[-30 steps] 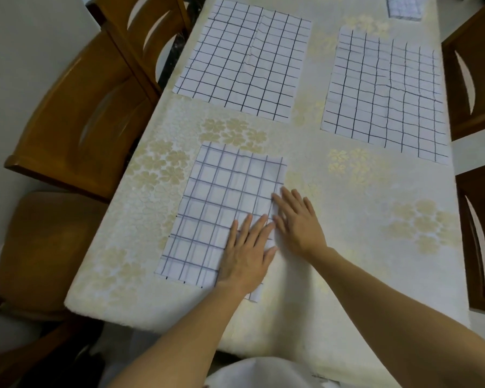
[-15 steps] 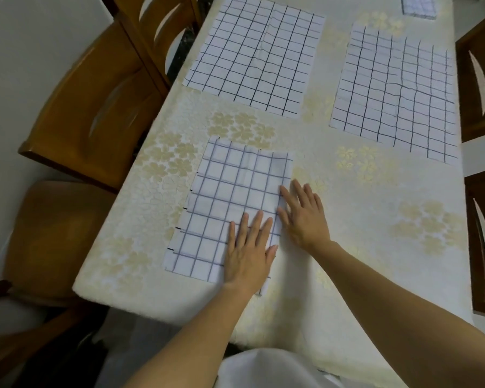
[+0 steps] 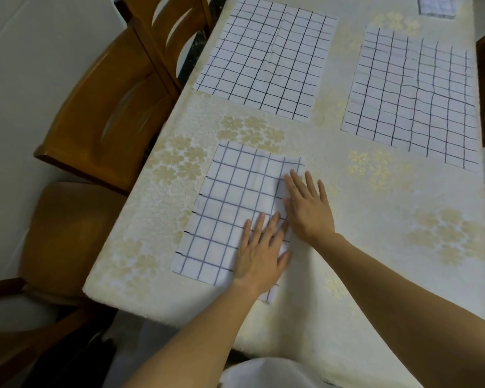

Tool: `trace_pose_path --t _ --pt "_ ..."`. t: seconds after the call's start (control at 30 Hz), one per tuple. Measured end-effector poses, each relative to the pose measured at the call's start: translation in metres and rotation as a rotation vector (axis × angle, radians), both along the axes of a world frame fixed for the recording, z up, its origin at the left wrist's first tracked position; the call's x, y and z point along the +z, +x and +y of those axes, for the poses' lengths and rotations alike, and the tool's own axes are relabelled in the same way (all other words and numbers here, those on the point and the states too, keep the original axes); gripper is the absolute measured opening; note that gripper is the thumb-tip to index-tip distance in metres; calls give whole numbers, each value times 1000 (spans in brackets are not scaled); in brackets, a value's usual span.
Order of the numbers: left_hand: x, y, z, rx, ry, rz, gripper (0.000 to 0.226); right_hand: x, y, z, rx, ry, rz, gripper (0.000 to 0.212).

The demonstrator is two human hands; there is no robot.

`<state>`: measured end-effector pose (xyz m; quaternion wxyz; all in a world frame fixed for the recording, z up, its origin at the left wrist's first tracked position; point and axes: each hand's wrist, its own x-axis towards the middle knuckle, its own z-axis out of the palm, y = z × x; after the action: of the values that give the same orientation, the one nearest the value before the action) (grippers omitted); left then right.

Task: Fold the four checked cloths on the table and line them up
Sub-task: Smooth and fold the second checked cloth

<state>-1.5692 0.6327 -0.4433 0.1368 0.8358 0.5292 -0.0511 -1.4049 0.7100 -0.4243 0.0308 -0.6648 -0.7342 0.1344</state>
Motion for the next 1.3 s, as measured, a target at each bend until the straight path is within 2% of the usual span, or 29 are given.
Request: trace_pose_path --t 0.17,0.4,0.57,0.67,0.77,0.87,0.97,1.2,1.3 --pt "2 -2 0 -17 -9 17 70 -9 12 12 -43 -113 0 58" --pt "9 -2 0 -75 -82 32 72 -8 26 39 -71 -174 -47 58" --pt "16 -21 -6 -257 -33 -55 66 2 18 47 -90 -215 -88 61" --pt "20 -34 13 20 71 -204 58 18 -5 40 -89 -46 -51 62" --pt "18 -44 48 200 89 -174 60 24 -45 23 48 53 101 61" --pt "7 -63 70 227 23 -66 62 8 -64 14 63 -62 115 70" --pt "1 -77 68 210 0 20 68 -8 -46 14 14 -158 29 73" --pt "3 -75 71 226 -34 63 78 -7 18 39 -107 -216 -102 76" --pt "8 -71 70 191 -16 20 75 -1 23 43 -202 -236 -10 75"
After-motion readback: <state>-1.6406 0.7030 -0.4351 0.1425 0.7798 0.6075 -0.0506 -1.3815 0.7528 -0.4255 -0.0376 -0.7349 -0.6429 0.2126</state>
